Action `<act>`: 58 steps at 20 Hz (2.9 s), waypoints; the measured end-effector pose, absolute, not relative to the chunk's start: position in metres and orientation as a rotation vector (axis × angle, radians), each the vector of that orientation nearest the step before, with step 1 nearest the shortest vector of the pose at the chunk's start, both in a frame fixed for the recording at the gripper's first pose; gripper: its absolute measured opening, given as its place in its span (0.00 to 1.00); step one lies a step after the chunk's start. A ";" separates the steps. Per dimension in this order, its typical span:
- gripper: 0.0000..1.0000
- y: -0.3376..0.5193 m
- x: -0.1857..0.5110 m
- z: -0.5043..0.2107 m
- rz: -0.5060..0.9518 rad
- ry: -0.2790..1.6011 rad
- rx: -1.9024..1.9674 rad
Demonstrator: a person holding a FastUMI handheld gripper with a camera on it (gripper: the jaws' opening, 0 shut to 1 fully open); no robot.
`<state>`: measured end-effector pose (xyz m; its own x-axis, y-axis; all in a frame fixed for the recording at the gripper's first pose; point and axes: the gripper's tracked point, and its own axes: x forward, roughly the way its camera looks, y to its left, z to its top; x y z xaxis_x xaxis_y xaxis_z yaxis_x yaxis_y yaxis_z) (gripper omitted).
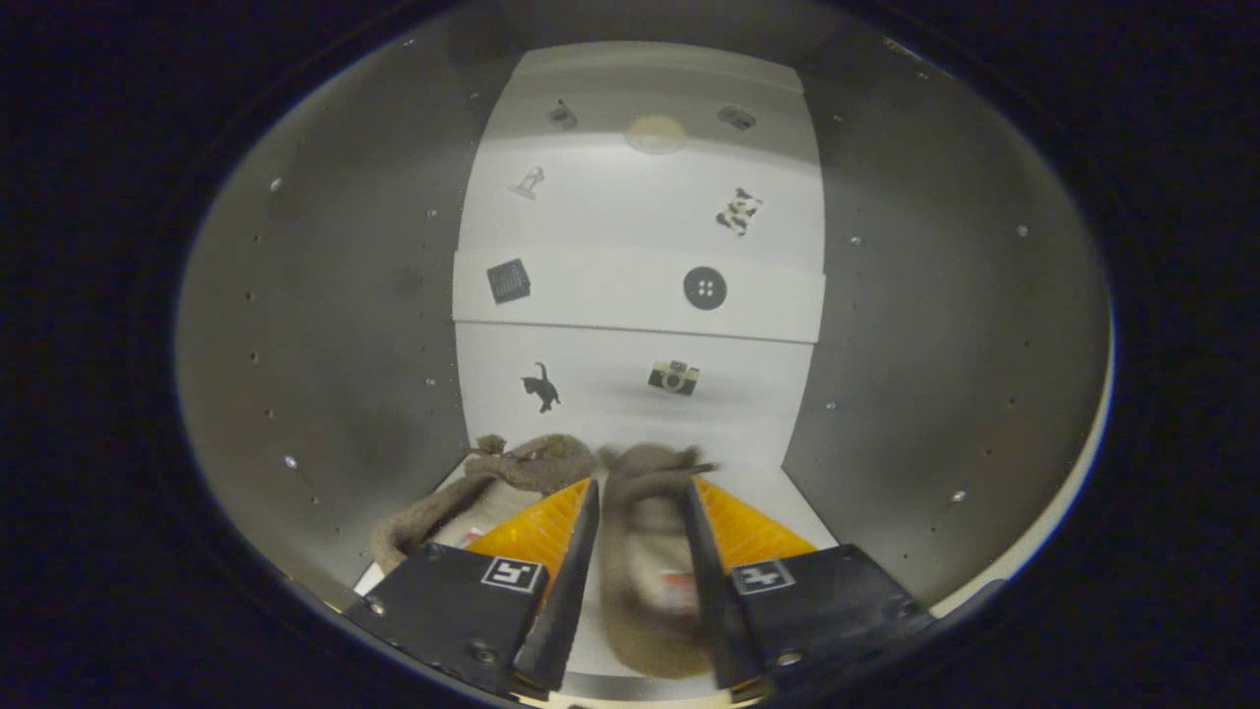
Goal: Open the shoe cabinet door, grab the shoes and put them into the shoe cabinet, then close the shoe cabinet door.
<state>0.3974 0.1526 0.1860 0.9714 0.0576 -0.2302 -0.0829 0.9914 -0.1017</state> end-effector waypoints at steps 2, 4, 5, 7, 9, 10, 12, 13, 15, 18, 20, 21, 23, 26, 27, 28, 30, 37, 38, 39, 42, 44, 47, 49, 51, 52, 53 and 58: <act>0.83 0.153 0.387 0.196 0.066 0.211 -0.103; 0.99 0.157 0.371 0.207 0.089 0.196 -0.075; 0.99 0.158 0.364 0.215 0.093 0.184 -0.062; 1.00 0.160 0.350 0.226 0.097 0.163 -0.044; 0.99 0.156 0.329 0.239 0.069 0.149 -0.037; 0.99 0.152 0.317 0.245 0.048 0.147 -0.027; 1.00 0.159 0.289 0.262 0.066 0.147 0.008; 1.00 0.160 0.274 0.272 0.082 0.138 0.015; 1.00 0.156 0.237 0.289 0.106 0.139 -0.011; 1.00 0.149 0.169 0.329 0.159 0.097 -0.026; 1.00 0.130 0.127 0.354 0.141 0.063 -0.028; 1.00 0.122 0.107 0.365 0.140 0.041 -0.035; 1.00 0.101 0.075 0.386 0.130 0.006 -0.046; 1.00 0.078 0.029 0.407 0.148 -0.023 -0.058; 1.00 0.068 0.014 0.411 0.148 -0.024 -0.055; 1.00 0.058 0.000 0.414 0.152 -0.023 -0.046; 1.00 0.031 -0.026 0.413 0.145 -0.006 -0.028; 1.00 -0.100 -0.059 0.400 0.062 0.003 -0.015; 1.00 -0.118 -0.059 0.397 0.049 0.004 -0.017; 1.00 -0.136 -0.058 0.394 0.034 0.003 -0.018; 1.00 -0.192 -0.043 0.380 -0.019 0.009 -0.053; 1.00 -0.229 -0.029 0.372 -0.057 0.012 -0.080; 1.00 -0.273 -0.005 0.358 -0.068 0.013 -0.047; 1.00 -0.302 0.011 0.350 -0.081 -0.009 -0.032; 1.00 -0.329 0.032 0.340 -0.099 -0.027 -0.029; 1.00 -0.338 0.041 0.334 -0.098 -0.029 -0.031; 1.00 -0.346 0.049 0.326 -0.096 -0.022 -0.026; 1.00 -0.344 0.087 0.299 -0.031 0.013 0.031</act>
